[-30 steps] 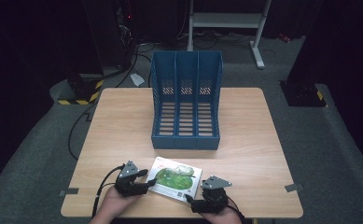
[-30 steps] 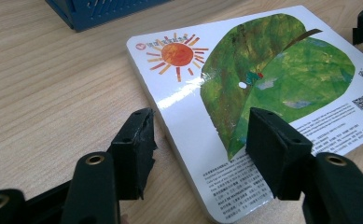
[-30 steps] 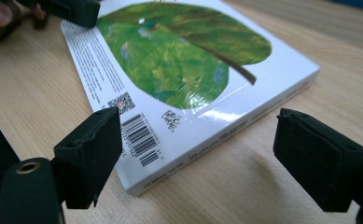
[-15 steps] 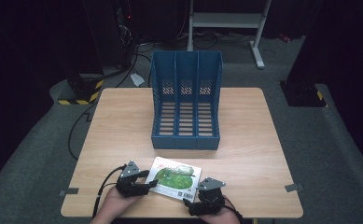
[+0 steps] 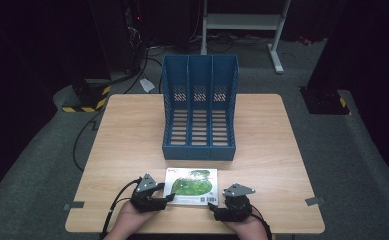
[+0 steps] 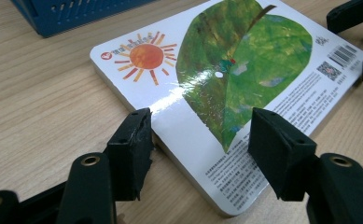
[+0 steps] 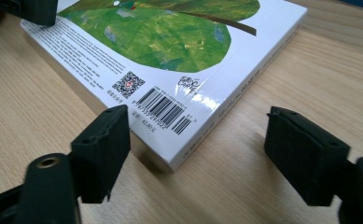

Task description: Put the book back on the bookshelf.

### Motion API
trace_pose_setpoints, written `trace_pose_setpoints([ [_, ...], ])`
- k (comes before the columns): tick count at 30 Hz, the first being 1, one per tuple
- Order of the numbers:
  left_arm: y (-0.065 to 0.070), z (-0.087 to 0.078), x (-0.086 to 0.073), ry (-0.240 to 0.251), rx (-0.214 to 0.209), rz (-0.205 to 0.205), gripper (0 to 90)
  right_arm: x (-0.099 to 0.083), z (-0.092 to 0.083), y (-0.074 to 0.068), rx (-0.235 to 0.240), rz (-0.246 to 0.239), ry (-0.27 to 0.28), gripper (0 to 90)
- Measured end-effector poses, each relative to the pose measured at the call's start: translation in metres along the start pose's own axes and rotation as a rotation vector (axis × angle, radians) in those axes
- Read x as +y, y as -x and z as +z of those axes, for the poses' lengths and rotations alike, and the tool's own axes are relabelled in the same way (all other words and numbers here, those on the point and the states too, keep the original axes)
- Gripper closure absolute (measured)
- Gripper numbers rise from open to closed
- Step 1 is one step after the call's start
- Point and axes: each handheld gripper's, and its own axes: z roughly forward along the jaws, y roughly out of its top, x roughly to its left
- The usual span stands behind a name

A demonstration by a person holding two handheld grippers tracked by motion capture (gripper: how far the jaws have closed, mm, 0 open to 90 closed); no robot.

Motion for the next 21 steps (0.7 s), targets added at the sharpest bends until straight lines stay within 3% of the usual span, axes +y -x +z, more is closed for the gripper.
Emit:
trace_pose_setpoints([
  [3, 0.000, 0.000, 0.000, 0.005, 0.014, 0.011, 40.3, 0.000, -0.005, 0.004, 0.009, 0.004, 0.006, 31.8],
  [5, 0.001, -0.002, 0.001, 0.005, 0.028, 0.012, 45.6, 0.000, -0.009, 0.006, 0.010, -0.002, 0.023, 35.2],
  [8, 0.002, -0.002, 0.001, 0.004, 0.045, -0.015, 45.2, 0.001, -0.015, 0.010, -0.005, 0.004, 0.053, 38.5],
  [14, 0.005, 0.001, 0.002, 0.030, 0.077, -0.059, 45.8, 0.002, -0.019, 0.020, -0.091, 0.061, 0.111, 50.6],
  [16, 0.005, 0.003, 0.002, 0.031, 0.090, -0.062, 46.0, 0.004, -0.017, 0.023, -0.135, 0.051, 0.103, 53.8],
  [21, 0.005, 0.006, 0.004, 0.026, 0.105, -0.123, 43.1, 0.005, -0.008, 0.023, -0.169, 0.046, 0.050, 52.3],
])
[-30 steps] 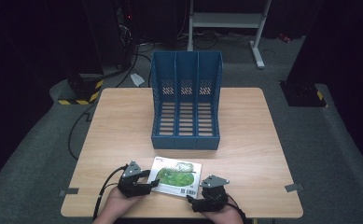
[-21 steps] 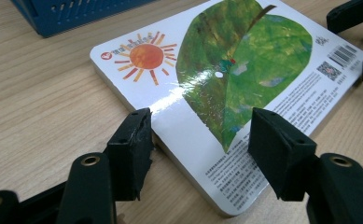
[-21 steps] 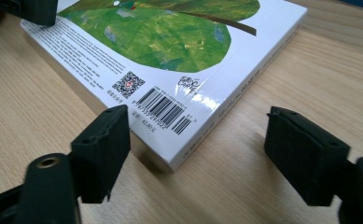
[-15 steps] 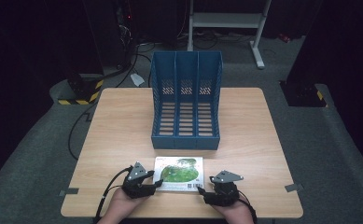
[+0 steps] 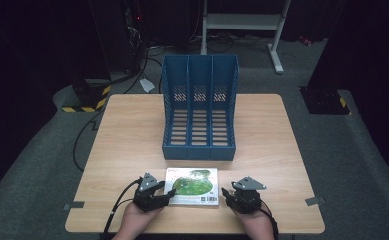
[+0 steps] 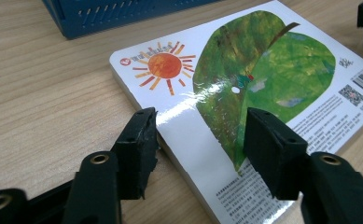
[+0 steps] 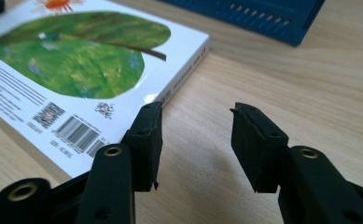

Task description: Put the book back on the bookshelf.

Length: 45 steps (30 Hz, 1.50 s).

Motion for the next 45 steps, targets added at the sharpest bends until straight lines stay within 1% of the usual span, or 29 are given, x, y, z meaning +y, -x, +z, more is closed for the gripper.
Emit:
trace_pose_setpoints([
  [2, 0.000, 0.001, 0.000, -0.001, -0.005, -0.025, 40.3, 0.000, 0.004, -0.002, 0.000, -0.009, -0.019, 52.2],
  [4, -0.001, 0.002, 0.000, -0.004, -0.006, -0.039, 39.6, 0.000, 0.005, -0.004, 0.002, -0.006, -0.023, 51.2],
  [6, -0.001, 0.003, 0.000, -0.003, -0.012, -0.053, 39.3, 0.000, 0.006, -0.005, 0.008, -0.016, -0.027, 49.5],
  [7, -0.002, 0.003, 0.000, -0.004, -0.011, -0.049, 40.4, -0.001, 0.008, -0.007, 0.010, -0.018, -0.037, 48.0],
  [11, -0.002, 0.002, 0.000, -0.006, -0.019, -0.067, 42.1, 0.000, 0.009, -0.007, 0.004, -0.014, -0.039, 47.6],
  [12, -0.002, 0.002, 0.000, -0.004, -0.017, -0.068, 42.1, 0.000, 0.009, -0.008, 0.005, -0.005, -0.040, 48.1],
  [14, -0.001, 0.002, 0.000, -0.003, -0.011, -0.071, 42.2, 0.000, 0.010, -0.007, 0.006, -0.011, -0.040, 50.2],
  [17, -0.003, 0.001, 0.000, -0.006, -0.015, -0.073, 43.0, 0.000, 0.010, -0.009, 0.001, -0.028, -0.045, 53.1],
  [18, -0.003, 0.001, 0.000, 0.000, -0.021, -0.092, 43.1, 0.000, 0.010, -0.009, -0.001, -0.033, -0.040, 53.6],
  [21, -0.004, 0.001, 0.000, 0.002, -0.026, -0.100, 43.9, -0.001, 0.010, -0.010, -0.002, -0.035, -0.035, 54.3],
  [24, -0.006, 0.000, -0.001, 0.005, -0.041, -0.118, 44.3, 0.000, 0.010, -0.009, 0.003, -0.040, -0.039, 54.7],
  [26, -0.006, 0.000, -0.001, 0.014, -0.051, -0.144, 44.3, -0.001, 0.010, -0.009, 0.004, -0.043, -0.036, 54.9],
  [28, -0.008, -0.001, -0.001, 0.019, -0.058, -0.149, 44.7, -0.001, 0.010, -0.009, 0.004, -0.042, -0.036, 55.2],
  [30, -0.008, -0.002, -0.001, 0.031, -0.069, -0.167, 45.2, -0.001, 0.010, -0.009, 0.004, -0.044, -0.034, 55.6],
  [37, -0.009, -0.007, 0.000, 0.061, -0.081, -0.162, 46.2, -0.001, 0.010, -0.010, 0.004, -0.043, -0.031, 56.1],
  [38, -0.009, -0.007, 0.000, 0.070, -0.082, -0.169, 46.4, -0.001, 0.010, -0.010, 0.004, -0.043, -0.031, 56.2],
  [41, -0.009, -0.010, 0.001, 0.094, -0.091, -0.172, 46.9, -0.001, 0.010, -0.010, 0.004, -0.036, -0.030, 56.1],
  [43, -0.010, -0.013, 0.002, 0.113, -0.102, -0.172, 47.2, -0.002, 0.010, -0.010, 0.004, -0.033, -0.029, 56.1],
  [44, -0.009, -0.014, 0.002, 0.124, -0.110, -0.179, 47.5, -0.002, 0.010, -0.010, 0.005, -0.031, -0.029, 56.1],
  [45, -0.010, -0.015, 0.003, 0.132, -0.116, -0.176, 47.5, -0.002, 0.010, -0.010, 0.005, -0.033, -0.028, 56.0],
])
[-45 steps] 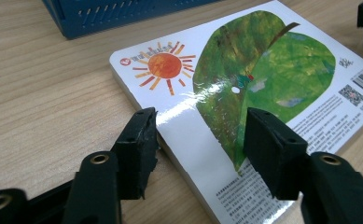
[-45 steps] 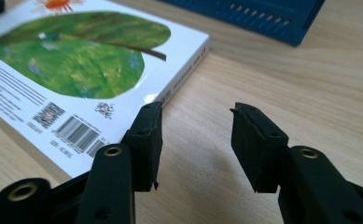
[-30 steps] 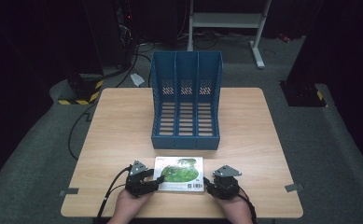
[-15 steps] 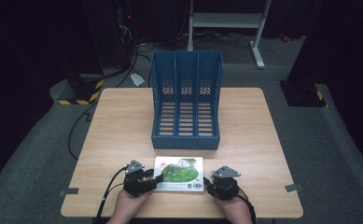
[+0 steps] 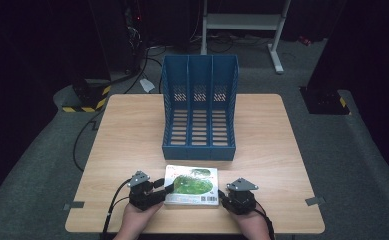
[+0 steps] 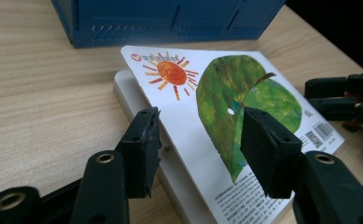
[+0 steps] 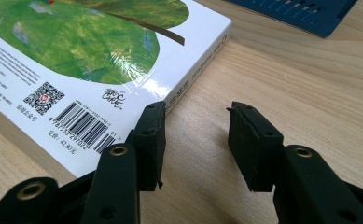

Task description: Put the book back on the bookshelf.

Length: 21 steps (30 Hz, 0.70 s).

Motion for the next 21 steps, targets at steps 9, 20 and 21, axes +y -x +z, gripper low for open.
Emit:
trace_pose_setpoints([
  [9, -0.001, -0.003, 0.003, 0.020, -0.028, -0.012, 47.9, 0.002, -0.012, 0.000, 0.047, 0.058, 0.067, 35.2],
  [20, 0.003, -0.010, 0.008, 0.065, -0.052, 0.020, 47.8, 0.002, -0.010, -0.030, 0.140, -0.025, 0.018, 16.0],
  [21, 0.004, -0.011, 0.008, 0.070, -0.056, 0.018, 47.8, 0.002, -0.009, -0.032, 0.142, -0.026, 0.009, 15.5],
])
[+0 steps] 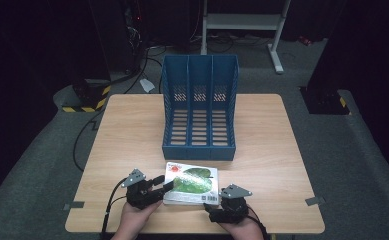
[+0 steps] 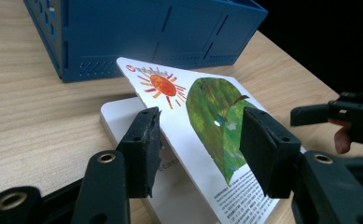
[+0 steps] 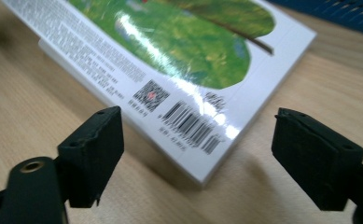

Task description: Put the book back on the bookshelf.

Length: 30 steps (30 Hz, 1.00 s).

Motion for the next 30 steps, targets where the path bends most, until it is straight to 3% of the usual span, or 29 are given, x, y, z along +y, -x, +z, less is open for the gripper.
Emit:
trace_pose_setpoints([
  [11, 0.002, -0.001, 0.002, 0.012, -0.004, 0.017, 47.8, 0.001, 0.013, -0.005, -0.033, -0.037, -0.040, 18.1],
  [18, -0.005, 0.003, -0.001, -0.007, 0.025, 0.029, 44.0, 0.000, 0.013, -0.002, -0.026, -0.008, -0.031, 21.6],
  [25, -0.016, 0.014, 0.000, -0.052, 0.007, -0.050, 43.2, 0.000, 0.013, 0.002, -0.012, 0.007, -0.022, 23.6],
  [30, -0.016, 0.022, 0.004, -0.118, -0.033, -0.058, 46.6, -0.001, 0.012, 0.003, -0.013, 0.012, -0.019, 25.1],
])
